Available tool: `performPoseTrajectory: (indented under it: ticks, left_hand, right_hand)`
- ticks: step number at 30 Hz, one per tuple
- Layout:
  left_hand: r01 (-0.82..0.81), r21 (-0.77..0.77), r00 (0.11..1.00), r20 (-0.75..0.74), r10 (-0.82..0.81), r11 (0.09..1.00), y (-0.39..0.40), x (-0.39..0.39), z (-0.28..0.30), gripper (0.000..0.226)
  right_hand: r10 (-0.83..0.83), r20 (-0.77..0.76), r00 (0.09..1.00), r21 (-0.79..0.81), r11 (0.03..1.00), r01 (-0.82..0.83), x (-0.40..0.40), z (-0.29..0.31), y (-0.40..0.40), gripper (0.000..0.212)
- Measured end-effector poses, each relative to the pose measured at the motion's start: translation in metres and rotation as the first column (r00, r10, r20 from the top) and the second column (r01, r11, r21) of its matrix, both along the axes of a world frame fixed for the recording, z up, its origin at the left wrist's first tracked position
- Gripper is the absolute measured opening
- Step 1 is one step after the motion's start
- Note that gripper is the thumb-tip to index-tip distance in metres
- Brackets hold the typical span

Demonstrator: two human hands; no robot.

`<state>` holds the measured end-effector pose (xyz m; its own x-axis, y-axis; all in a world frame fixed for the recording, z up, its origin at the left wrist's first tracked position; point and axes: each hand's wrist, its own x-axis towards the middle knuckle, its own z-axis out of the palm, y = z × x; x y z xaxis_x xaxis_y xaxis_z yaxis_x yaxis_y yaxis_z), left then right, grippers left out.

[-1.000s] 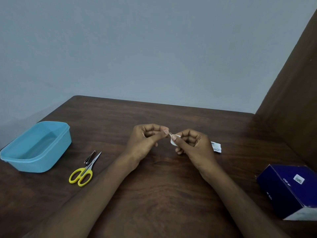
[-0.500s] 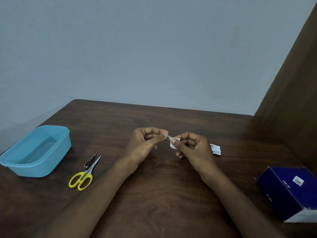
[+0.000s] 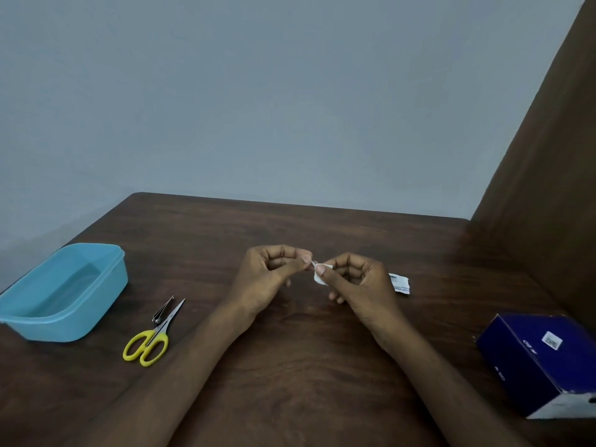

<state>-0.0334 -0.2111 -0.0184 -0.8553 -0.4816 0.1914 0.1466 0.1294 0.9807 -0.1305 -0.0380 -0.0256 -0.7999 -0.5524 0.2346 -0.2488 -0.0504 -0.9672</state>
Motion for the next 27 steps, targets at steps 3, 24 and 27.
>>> performPoseTrajectory:
  ticks: [3, 24, 27]
  left_hand:
    - [-0.066, 0.078, 0.996, -0.05, 0.07, 0.995, -0.0016, -0.0008, 0.0023, 0.013]
    - [-0.078, 0.123, 0.988, -0.124, 0.094, 0.989, -0.0065, -0.004, -0.0011, 0.016]
    - [-0.067, 0.112, 0.989, -0.126, 0.081, 0.992, -0.0051, -0.0026, -0.0008, 0.019]
  right_hand:
    - [-0.006, 0.025, 1.0, -0.006, 1.0, 0.006, -0.0024, -0.0003, 0.0007, 0.014]
    - [0.017, 0.079, 0.997, -0.017, 1.0, -0.015, -0.0055, 0.0006, 0.0036, 0.01]
    - [0.019, 0.074, 0.997, -0.005, 1.0, -0.018, -0.0037, 0.001, 0.0026, 0.011]
